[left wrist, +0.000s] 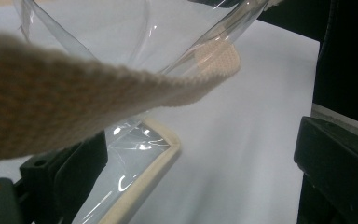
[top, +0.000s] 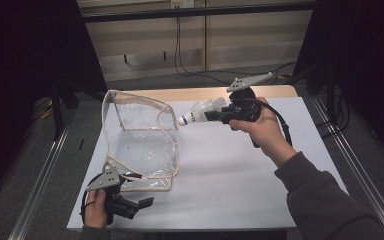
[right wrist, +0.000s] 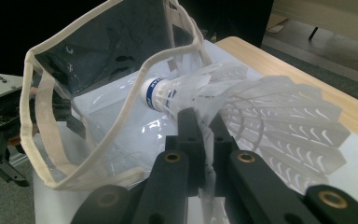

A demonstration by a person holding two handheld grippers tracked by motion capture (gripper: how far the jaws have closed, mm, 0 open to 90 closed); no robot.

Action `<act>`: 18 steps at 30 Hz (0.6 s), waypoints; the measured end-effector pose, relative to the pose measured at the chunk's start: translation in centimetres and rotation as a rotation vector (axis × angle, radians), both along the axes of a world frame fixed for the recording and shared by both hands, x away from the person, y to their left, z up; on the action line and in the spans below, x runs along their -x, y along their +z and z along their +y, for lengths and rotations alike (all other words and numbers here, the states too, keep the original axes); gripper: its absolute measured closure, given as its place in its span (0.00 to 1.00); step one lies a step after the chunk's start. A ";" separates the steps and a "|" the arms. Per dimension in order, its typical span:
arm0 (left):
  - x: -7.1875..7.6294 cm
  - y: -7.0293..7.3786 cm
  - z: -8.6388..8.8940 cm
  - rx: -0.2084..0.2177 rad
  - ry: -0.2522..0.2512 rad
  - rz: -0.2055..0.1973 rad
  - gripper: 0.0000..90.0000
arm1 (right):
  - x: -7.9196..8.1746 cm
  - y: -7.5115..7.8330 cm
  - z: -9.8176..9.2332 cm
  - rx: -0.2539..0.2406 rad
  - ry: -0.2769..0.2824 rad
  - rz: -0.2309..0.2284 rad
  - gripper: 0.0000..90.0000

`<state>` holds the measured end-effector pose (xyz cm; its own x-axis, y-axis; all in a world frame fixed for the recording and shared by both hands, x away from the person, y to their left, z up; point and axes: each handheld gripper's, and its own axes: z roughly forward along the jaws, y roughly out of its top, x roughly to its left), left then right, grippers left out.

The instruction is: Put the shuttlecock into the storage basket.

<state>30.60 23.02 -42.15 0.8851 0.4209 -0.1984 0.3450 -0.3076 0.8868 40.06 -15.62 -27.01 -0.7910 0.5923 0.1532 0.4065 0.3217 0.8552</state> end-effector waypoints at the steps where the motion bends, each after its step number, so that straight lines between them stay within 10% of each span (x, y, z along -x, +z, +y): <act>1: 0.0 0.0 0.0 0.000 0.000 -0.001 0.03 | 0.0 0.1 0.1 0.001 0.001 0.000 0.98; 18: 0.0 0.0 0.1 0.005 -0.005 0.000 0.03 | -0.1 1.5 2.9 -0.009 0.034 -0.019 0.98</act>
